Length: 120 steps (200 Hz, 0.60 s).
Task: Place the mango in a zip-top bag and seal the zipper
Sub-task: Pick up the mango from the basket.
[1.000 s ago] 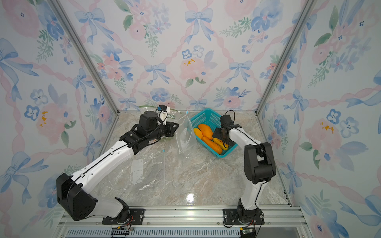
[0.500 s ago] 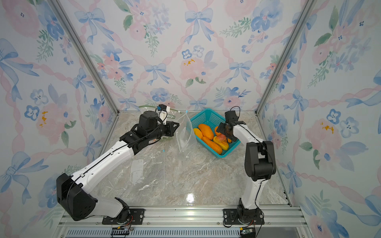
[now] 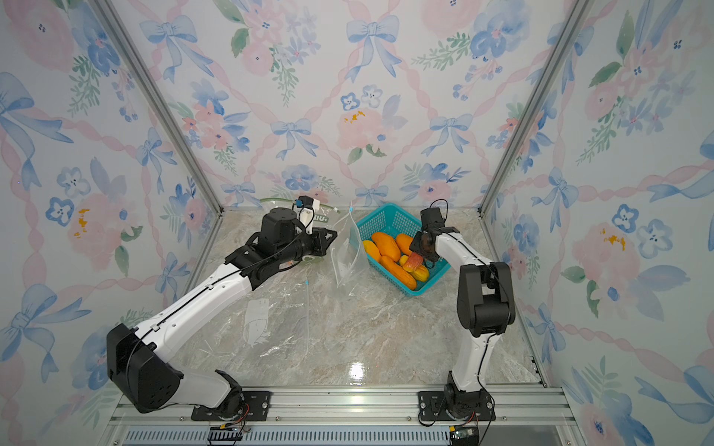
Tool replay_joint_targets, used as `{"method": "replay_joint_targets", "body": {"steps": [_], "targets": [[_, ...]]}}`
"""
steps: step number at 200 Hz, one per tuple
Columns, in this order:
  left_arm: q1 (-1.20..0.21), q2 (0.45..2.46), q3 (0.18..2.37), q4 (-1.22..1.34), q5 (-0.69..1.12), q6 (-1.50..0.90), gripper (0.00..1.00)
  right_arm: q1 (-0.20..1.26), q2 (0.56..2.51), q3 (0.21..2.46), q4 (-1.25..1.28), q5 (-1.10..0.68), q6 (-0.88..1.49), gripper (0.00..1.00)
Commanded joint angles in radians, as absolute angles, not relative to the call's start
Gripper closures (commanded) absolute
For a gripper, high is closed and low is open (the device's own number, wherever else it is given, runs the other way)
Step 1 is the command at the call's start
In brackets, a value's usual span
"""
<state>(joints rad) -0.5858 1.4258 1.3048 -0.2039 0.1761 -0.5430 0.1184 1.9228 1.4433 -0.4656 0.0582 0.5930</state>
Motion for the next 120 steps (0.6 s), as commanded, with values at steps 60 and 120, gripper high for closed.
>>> {"method": "replay_joint_targets", "body": {"steps": [60, 120], "targets": [[-0.592, 1.486, 1.340, -0.181, 0.230, -0.563, 1.00, 0.131, 1.779, 1.389, -0.357, 0.011, 0.473, 0.93], [-0.593, 1.530, 1.371, -0.178, 0.250, -0.594, 1.00, 0.230, 1.577, 1.368, -0.221, 0.034, 0.349, 0.97]]}}
